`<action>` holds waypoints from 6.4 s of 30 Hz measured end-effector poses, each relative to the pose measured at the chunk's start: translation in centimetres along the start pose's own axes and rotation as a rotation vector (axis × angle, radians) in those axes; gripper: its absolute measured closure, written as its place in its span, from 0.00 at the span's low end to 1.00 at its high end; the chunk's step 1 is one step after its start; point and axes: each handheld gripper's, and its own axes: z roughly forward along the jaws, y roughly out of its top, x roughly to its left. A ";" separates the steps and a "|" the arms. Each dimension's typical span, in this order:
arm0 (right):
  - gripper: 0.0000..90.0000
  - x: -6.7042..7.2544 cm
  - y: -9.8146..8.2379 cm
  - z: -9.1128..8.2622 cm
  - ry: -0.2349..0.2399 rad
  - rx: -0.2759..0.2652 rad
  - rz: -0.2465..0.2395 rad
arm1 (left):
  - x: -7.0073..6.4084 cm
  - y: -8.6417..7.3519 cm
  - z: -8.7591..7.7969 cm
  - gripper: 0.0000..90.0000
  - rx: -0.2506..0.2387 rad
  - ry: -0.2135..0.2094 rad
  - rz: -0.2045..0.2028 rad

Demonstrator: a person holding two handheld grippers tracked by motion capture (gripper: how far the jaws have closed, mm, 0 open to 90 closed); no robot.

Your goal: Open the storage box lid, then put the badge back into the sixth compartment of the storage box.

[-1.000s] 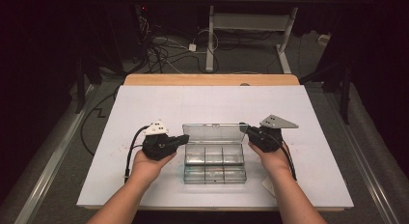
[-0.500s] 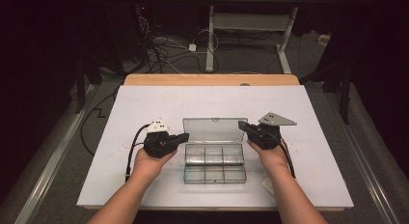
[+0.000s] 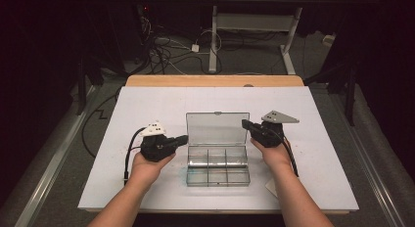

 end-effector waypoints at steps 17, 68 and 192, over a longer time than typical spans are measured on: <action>1.00 -0.4 -0.2 0.4 -0.011 0.013 0.001 | 4.1 2.0 3.2 0.97 0.037 0.114 -0.105; 1.00 -1.6 -2.2 4.3 -0.080 0.294 0.011 | 5.6 1.6 8.4 0.98 0.267 0.185 -0.130; 0.38 2.6 -11.3 -13.1 -0.040 0.326 -0.124 | 1.5 -7.5 -3.0 0.00 0.046 0.102 0.058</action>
